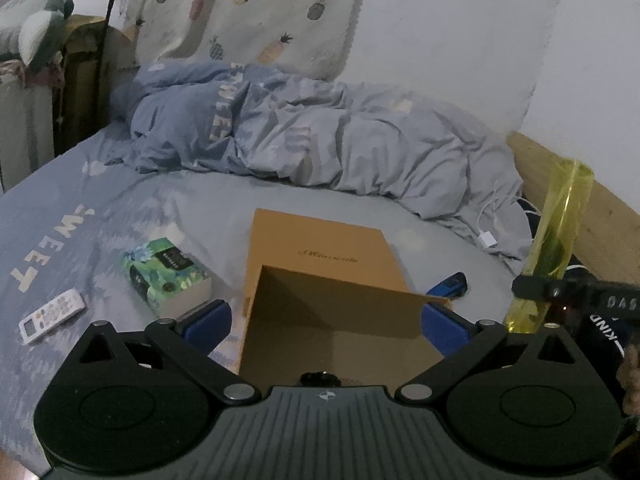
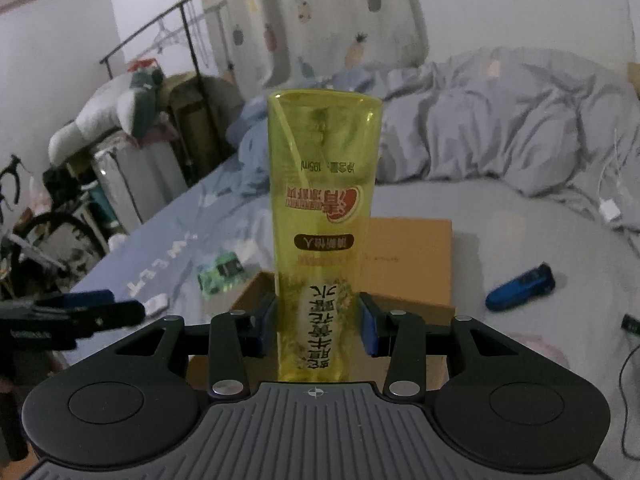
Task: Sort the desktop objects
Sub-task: 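Carry the yellow tube with the right gripper over the open cardboard box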
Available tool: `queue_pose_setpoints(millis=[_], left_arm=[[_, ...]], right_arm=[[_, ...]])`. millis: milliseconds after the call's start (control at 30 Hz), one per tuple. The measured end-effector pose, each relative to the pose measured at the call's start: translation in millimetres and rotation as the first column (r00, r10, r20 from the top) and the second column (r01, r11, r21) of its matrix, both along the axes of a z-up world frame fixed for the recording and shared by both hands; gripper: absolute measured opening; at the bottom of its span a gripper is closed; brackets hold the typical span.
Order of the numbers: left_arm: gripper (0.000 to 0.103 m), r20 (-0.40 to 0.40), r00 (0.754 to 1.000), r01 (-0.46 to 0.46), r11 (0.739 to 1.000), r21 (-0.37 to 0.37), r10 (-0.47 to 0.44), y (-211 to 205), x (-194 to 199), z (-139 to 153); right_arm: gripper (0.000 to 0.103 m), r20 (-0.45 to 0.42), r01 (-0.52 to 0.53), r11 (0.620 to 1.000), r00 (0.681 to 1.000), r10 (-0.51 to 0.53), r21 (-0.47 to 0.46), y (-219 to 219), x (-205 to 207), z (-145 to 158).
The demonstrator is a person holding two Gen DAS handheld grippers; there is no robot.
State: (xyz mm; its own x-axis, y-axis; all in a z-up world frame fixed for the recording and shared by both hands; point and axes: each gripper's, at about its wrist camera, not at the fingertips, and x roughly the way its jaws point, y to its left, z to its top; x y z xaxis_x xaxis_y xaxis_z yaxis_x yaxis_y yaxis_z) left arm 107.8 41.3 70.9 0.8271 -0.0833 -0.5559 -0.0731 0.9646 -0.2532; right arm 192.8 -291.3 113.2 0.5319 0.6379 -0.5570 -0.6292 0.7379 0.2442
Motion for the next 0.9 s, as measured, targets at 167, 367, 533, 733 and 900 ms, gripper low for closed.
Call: queue_pose_setpoints(millis=[167,367,533,733,900], left_arm=[[0.103,-0.017,1.000,0.002,1.000,-0.004,-0.002,3.0,-5.2,-8.0],[0.103,-0.042,0.999,0.019,1.000,0.000,-0.019,-0.3,-10.3,-19.3],[0.103,-0.061,0.998,0.031,1.000,0.001,-0.031,-3.2,-11.0,-28.7],[0.103,-0.084,0.996,0.032,0.999,-0.002,-0.032,-1.4,-7.9,-38.2],[0.103,-0.099,0.995,0.025,1.000,-0.013,-0.026,3.5,-4.2,-44.7]], right_arm=[[0.045,-0.040,0.002,0.999,0.999,-0.004,-0.045,8.6,-5.3,-25.2],[0.045,-0.098,0.014,0.992,0.995,-0.026,-0.127,17.4,-3.9,-62.5],[0.045,-0.144,0.014,0.984,0.989,-0.041,-0.179,26.6,-0.8,-90.4],[0.045,-0.188,-0.007,0.972,0.981,-0.038,-0.234,40.0,7.1,-115.6],[0.045,-0.251,-0.042,0.954,0.967,-0.036,-0.298,49.2,16.4,-140.2]])
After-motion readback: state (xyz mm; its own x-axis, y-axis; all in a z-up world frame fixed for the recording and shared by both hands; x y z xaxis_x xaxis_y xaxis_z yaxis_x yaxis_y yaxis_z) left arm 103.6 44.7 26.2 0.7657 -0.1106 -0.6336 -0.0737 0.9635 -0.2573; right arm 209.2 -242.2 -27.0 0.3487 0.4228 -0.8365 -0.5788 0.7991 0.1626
